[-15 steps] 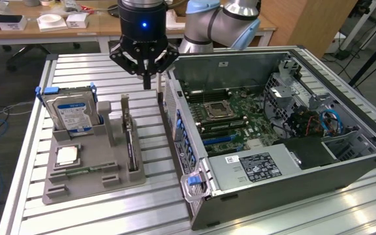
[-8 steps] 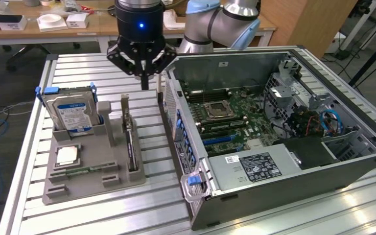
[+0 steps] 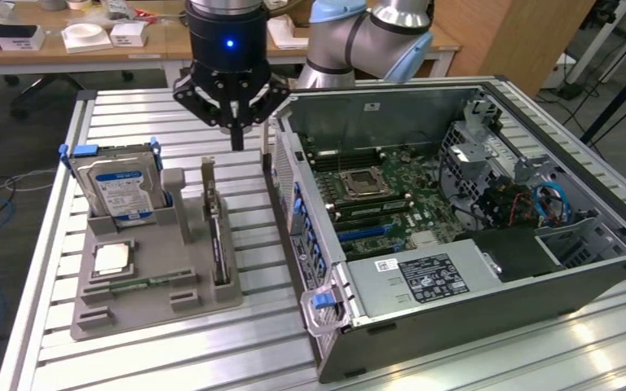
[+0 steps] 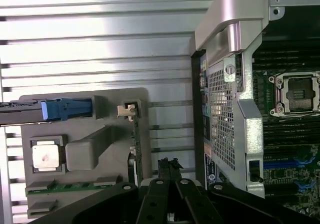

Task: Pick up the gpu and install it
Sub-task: 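Reach for the gpu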

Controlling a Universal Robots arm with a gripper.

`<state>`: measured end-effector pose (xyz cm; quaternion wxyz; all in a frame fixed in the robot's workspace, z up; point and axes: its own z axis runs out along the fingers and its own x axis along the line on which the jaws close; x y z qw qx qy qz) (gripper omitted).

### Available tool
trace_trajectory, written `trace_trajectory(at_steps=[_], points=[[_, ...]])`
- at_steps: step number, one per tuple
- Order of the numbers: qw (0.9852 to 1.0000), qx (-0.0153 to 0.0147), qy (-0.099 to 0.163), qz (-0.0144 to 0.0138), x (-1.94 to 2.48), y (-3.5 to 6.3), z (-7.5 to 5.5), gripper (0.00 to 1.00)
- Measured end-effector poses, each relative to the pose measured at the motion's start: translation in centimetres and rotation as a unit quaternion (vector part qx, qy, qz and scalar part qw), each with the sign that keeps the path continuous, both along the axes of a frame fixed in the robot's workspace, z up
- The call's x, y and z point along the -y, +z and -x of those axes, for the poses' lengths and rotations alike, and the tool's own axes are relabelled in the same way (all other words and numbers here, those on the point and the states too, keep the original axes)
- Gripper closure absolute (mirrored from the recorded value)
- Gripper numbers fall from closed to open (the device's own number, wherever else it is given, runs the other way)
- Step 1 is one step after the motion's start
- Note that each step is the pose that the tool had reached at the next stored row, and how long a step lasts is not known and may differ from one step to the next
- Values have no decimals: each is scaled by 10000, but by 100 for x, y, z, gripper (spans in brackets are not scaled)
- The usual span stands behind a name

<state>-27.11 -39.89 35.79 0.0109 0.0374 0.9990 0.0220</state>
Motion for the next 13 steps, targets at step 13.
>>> trace_trajectory(at_steps=[13], points=[[10000, 0, 0, 0, 0, -16, 77, 89]])
